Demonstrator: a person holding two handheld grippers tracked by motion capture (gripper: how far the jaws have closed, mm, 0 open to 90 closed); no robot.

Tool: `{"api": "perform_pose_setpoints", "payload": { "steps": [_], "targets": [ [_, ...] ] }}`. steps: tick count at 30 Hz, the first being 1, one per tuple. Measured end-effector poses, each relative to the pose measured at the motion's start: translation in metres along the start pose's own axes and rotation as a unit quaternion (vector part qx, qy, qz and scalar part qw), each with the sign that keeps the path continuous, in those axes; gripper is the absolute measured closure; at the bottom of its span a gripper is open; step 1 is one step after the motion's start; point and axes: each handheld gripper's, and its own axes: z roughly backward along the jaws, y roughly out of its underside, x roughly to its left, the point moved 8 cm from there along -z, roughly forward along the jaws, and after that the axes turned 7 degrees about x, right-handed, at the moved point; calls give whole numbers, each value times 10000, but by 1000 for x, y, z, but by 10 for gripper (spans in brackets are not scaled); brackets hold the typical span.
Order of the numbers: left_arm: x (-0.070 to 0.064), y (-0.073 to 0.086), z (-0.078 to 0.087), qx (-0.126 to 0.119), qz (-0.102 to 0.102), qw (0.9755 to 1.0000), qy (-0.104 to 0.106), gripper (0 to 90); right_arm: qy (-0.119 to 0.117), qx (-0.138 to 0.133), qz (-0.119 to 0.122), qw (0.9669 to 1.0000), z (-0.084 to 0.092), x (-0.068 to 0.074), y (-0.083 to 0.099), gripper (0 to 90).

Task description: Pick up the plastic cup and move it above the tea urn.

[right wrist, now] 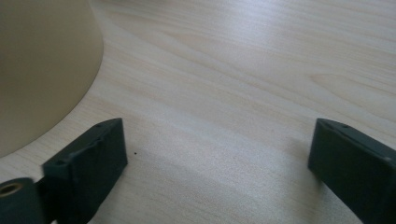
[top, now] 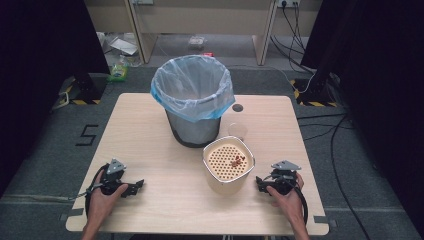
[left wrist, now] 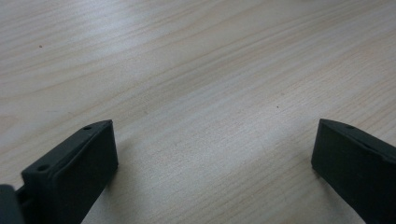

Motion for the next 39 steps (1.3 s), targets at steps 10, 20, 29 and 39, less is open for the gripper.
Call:
{"api": "perform_pose_setpoints", "payload": {
  "steps": [10,20,29,39],
  "targets": [
    [0,0,0,-1,-5,10000,6,0,12,-350,61,9994,16,-4,-14,172],
    [0,0,0,-4,0,10000,7,0,5,-689,-54,9976,34,-24,-67,267],
    [0,0,0,6,-9,10000,6,0,-160,-715,115,9972,33,-18,-112,355],
    [0,0,0,-1,-10,10000,8,0,-536,-552,51,9970,22,-6,-155,487]
  ]
}}
